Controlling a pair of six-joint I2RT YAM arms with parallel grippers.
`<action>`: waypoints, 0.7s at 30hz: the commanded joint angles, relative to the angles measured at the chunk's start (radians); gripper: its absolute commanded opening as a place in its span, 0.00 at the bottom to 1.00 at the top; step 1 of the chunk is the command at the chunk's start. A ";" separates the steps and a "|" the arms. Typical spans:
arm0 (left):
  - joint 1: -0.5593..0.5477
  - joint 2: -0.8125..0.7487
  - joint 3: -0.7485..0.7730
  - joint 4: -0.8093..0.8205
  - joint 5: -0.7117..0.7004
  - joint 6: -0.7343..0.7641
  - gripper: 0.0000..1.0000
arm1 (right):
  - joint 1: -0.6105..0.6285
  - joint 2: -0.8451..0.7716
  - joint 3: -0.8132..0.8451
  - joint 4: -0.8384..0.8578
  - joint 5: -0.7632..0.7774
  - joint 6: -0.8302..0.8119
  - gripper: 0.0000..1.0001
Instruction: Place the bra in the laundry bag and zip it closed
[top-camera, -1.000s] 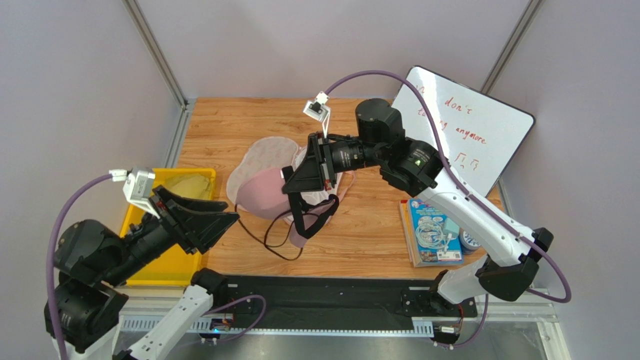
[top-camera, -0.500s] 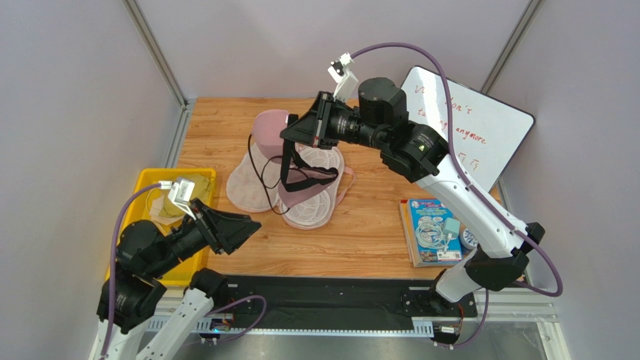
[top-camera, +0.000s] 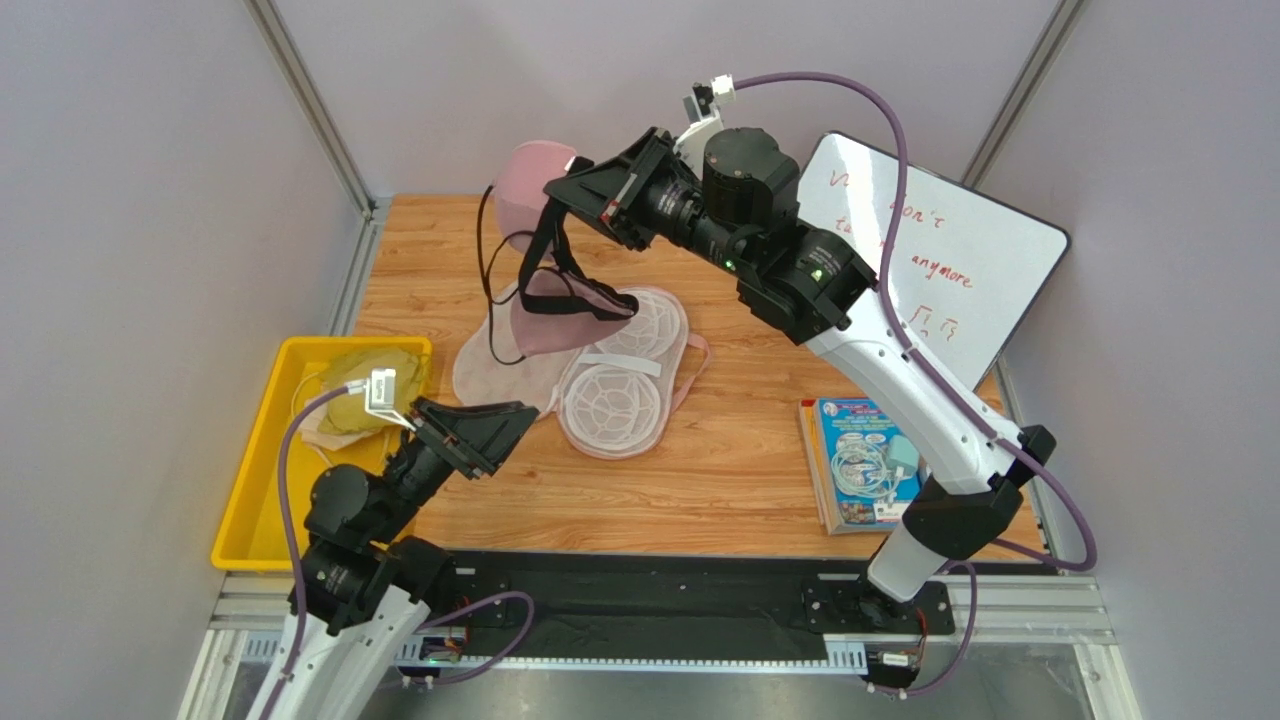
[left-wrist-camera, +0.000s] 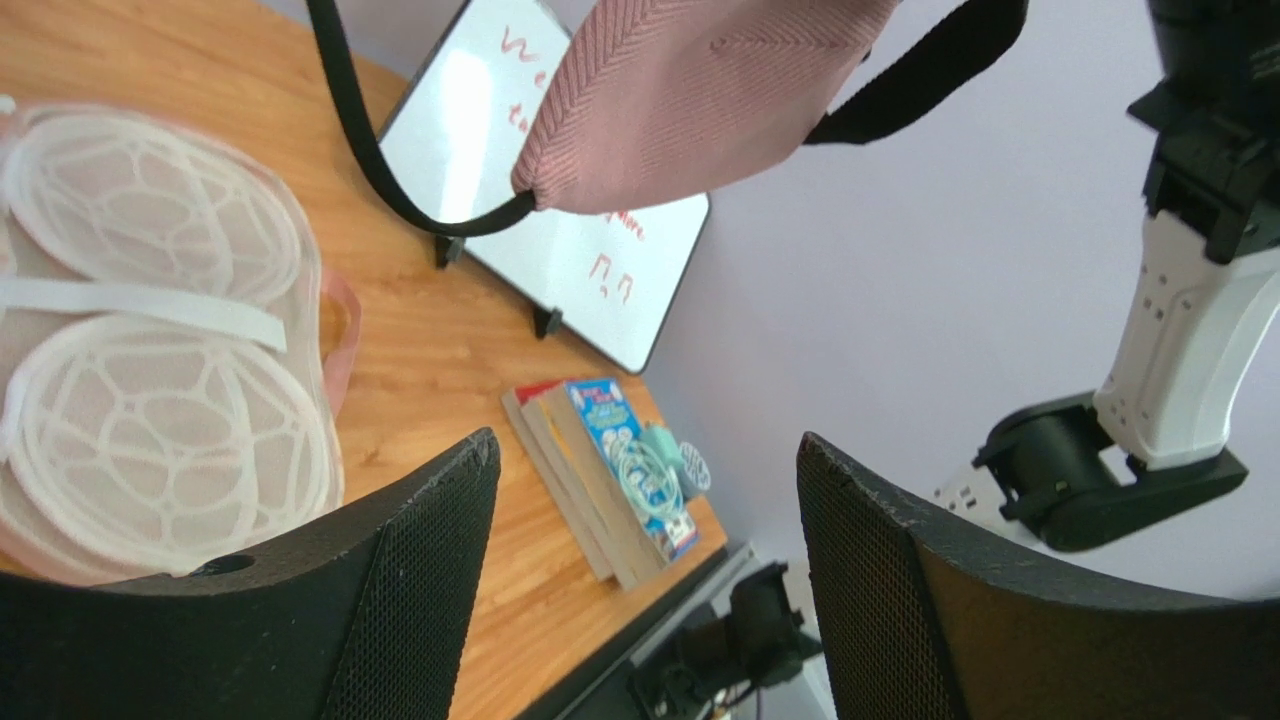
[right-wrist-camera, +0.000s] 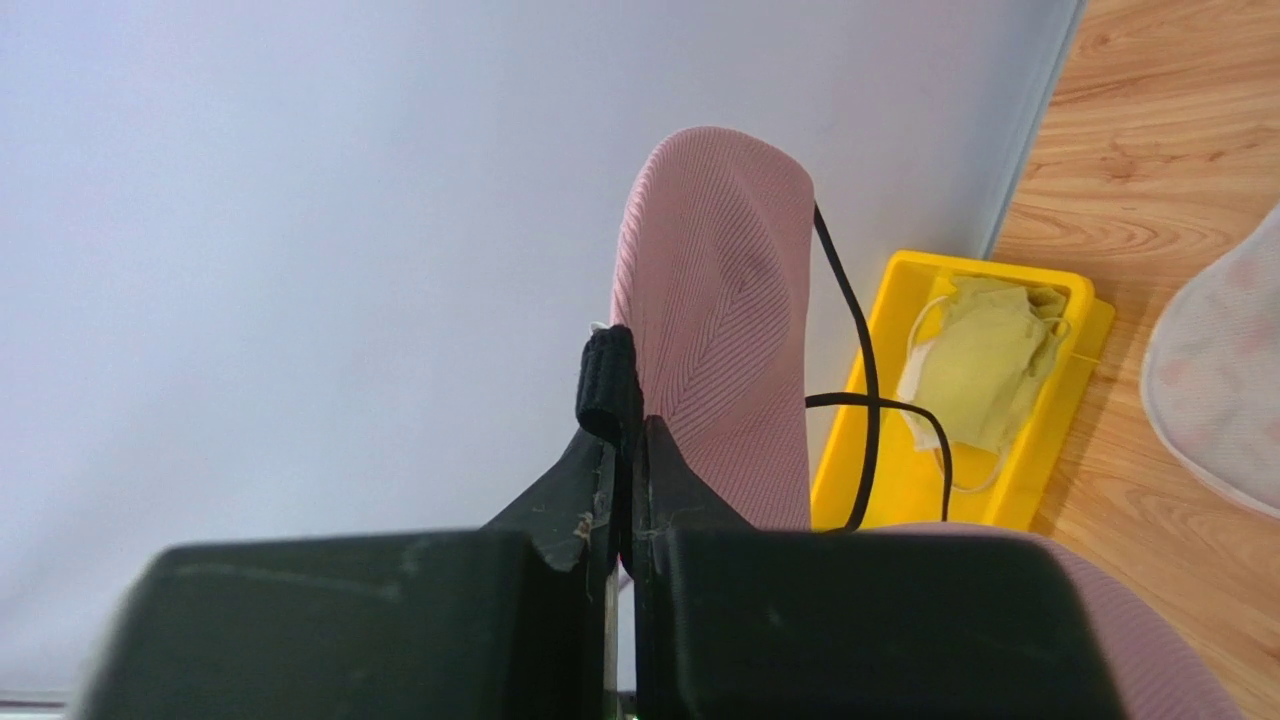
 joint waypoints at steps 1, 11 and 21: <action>-0.003 0.005 -0.067 0.303 -0.129 -0.040 0.79 | -0.003 -0.001 0.039 0.122 0.085 0.114 0.00; -0.002 0.272 -0.135 0.707 -0.134 -0.034 0.79 | 0.003 0.022 0.034 0.206 0.115 0.198 0.00; -0.003 0.473 -0.126 0.995 -0.169 -0.059 0.78 | 0.005 0.017 0.022 0.214 0.104 0.209 0.00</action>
